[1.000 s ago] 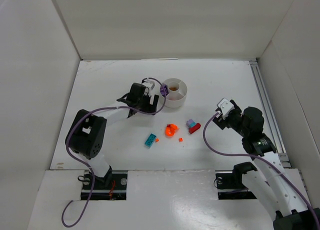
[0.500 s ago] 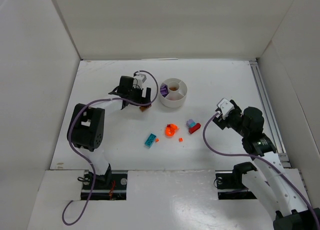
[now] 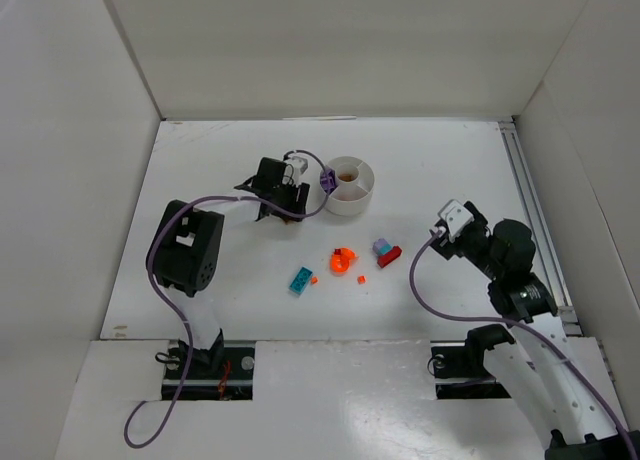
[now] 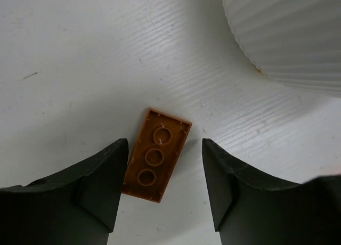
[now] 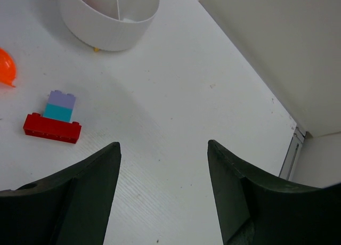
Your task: Sort the legos into containers by color
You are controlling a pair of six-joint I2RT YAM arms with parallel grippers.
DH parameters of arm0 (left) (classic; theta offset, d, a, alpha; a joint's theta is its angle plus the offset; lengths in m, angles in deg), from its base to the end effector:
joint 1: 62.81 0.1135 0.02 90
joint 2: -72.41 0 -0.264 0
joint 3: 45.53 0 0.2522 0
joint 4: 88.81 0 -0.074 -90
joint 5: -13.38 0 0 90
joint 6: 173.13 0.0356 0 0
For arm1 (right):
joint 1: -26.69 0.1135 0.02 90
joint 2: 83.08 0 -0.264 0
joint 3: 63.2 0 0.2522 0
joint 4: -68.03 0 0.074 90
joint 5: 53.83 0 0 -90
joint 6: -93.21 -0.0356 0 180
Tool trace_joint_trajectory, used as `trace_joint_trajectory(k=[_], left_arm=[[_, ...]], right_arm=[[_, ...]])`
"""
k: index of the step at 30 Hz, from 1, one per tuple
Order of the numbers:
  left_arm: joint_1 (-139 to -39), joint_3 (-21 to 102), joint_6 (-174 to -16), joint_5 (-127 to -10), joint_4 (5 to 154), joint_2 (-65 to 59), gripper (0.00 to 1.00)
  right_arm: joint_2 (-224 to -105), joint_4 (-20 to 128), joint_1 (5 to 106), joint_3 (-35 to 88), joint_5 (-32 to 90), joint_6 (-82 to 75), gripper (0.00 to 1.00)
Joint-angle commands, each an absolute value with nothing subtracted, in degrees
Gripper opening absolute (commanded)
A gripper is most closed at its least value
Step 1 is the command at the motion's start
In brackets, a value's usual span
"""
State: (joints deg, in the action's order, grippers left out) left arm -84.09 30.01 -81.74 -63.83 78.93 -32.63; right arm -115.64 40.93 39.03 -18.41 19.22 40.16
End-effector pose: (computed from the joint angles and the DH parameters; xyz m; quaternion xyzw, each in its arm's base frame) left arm 0.3597 -0.1486 0.1719 0.2229 0.8804 -0.1703 0.3824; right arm 0.1428 0.0419 0.2813 -0.4086 0.6751 -0.0144 0.6140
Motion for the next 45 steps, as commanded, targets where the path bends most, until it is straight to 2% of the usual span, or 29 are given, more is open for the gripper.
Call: trace_joint_trajectory(k=[1,3,5,7,9,11,12,17,20,22,31,38,42,45], left_arm=[[-85.84,28.26,-84.08,-67.56,76.46,-30.95,0.53],[-87.76,27.48,-84.62,-70.55,75.94,-30.95,0.49],[-88.3,27.47,-86.29,-74.4,74.36,-31.47,0.38],[-89.7,27.47,-86.91,-75.04,73.83,-31.48,0.33],[-89.7,27.47,-88.31,-76.27,73.83,-30.69,0.24],[-89.7,27.47,-89.18,-77.23,73.31,-29.11,0.2],[-89.7,27.47,-89.19,-77.76,73.3,-27.54,0.14],[-90.23,26.77,-93.22,-80.31,73.3,-19.89,0.06],[-90.76,27.55,-95.34,-78.83,76.19,-14.88,0.05],[-90.76,27.56,-97.01,-78.82,79.08,-12.68,0.0],[-99.45,37.12,-93.32,-84.26,94.73,-17.76,0.0],[-100.16,43.72,-90.25,-82.51,102.91,-25.84,0.02],[-100.16,46.46,-89.72,-83.13,103.45,-30.24,0.03],[-100.16,46.98,-89.2,-81.72,106.16,-32.09,0.04]], right_arm=[[-113.85,41.62,38.64,-16.74,19.3,40.91,0.71],[-113.24,41.09,38.64,-16.74,19.3,40.91,0.71],[-112.62,40.56,38.64,-16.74,19.3,40.91,0.71],[-112.61,40.56,38.64,-17.26,19.83,40.91,0.71],[-112.09,40.04,38.64,-17.27,19.83,40.91,0.71],[-112.09,39.51,38.64,-17.27,19.83,40.91,0.71],[-112.09,39.51,38.64,-17.27,19.83,40.91,0.71],[-111.56,39.51,38.64,-17.27,19.83,40.91,0.71],[-111.56,40.11,38.64,-17.27,20.44,40.91,0.71],[-111.56,40.12,38.64,-17.27,20.44,40.91,0.71],[-108.76,40.12,38.12,-17.27,25.01,40.91,0.74],[-103.66,39.59,38.12,-17.88,28.96,39.86,0.88],[-102.33,39.07,38.12,-17.88,30.37,38.63,1.0],[-101.8,38.45,38.12,-17.88,31.6,38.63,1.0]])
